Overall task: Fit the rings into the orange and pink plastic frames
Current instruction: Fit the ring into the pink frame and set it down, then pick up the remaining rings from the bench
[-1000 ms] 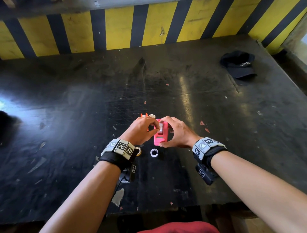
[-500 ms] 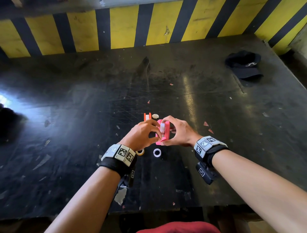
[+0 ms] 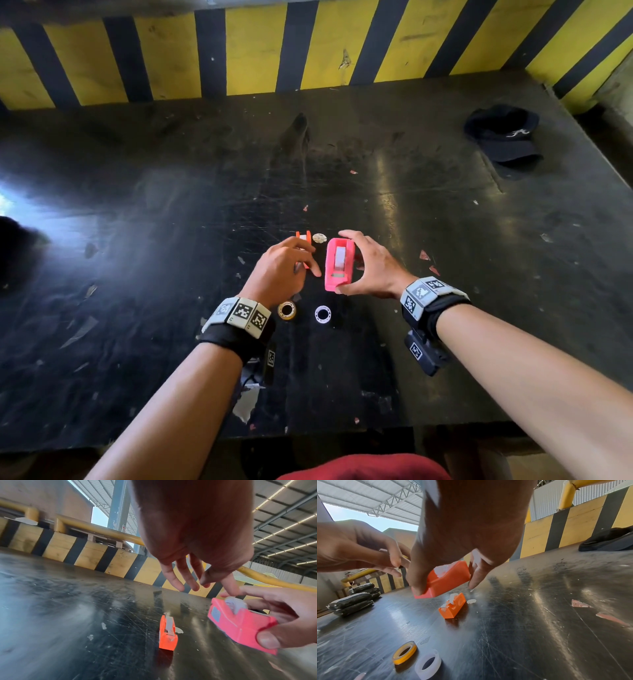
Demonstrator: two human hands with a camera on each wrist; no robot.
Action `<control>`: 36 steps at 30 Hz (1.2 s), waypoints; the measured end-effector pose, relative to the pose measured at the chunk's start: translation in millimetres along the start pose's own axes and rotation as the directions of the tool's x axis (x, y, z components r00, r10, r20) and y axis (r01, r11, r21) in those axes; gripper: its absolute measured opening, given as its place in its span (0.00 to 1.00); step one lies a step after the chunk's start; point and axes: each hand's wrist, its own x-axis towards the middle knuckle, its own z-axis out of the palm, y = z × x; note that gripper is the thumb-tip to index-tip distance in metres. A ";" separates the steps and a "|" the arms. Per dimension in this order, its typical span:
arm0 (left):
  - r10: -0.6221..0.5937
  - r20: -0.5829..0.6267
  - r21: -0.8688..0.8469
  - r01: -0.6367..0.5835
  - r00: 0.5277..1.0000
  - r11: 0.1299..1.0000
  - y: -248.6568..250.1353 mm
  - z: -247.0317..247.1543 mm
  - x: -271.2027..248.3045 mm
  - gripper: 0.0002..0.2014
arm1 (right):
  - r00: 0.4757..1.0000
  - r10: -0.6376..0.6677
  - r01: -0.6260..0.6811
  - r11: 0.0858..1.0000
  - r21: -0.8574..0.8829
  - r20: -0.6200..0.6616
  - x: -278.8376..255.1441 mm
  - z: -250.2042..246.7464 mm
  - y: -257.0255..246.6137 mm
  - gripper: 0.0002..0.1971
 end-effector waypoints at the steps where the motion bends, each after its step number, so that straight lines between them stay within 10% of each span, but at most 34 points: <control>1: -0.007 0.001 -0.001 0.007 1.000 1.000 -3.2 -1.9 1.1 0.23 | 1.000 0.022 -0.021 0.999 -0.027 0.003 2.6 -0.1 3.0 0.59; 14: -0.267 0.333 0.003 0.282 0.904 0.959 -48.2 11.1 -3.1 0.17 | 0.986 0.157 -0.143 0.966 -0.213 0.048 65.9 10.7 24.6 0.59; 29: -0.326 0.432 0.043 0.341 0.841 0.939 -80.9 42.0 -6.8 0.26 | 0.931 0.352 -0.321 0.915 -0.246 0.094 83.7 38.0 36.7 0.70; 33: -0.342 0.454 0.059 0.356 0.822 0.933 -81.5 43.1 -5.7 0.29 | 0.978 0.120 -0.169 0.933 -0.317 -0.169 54.8 44.5 10.6 0.44; 36: -0.358 0.496 0.097 0.360 0.791 0.928 -82.0 45.4 -8.2 0.33 | 0.994 -0.061 0.028 0.943 -0.331 -0.089 35.5 52.1 0.7 0.21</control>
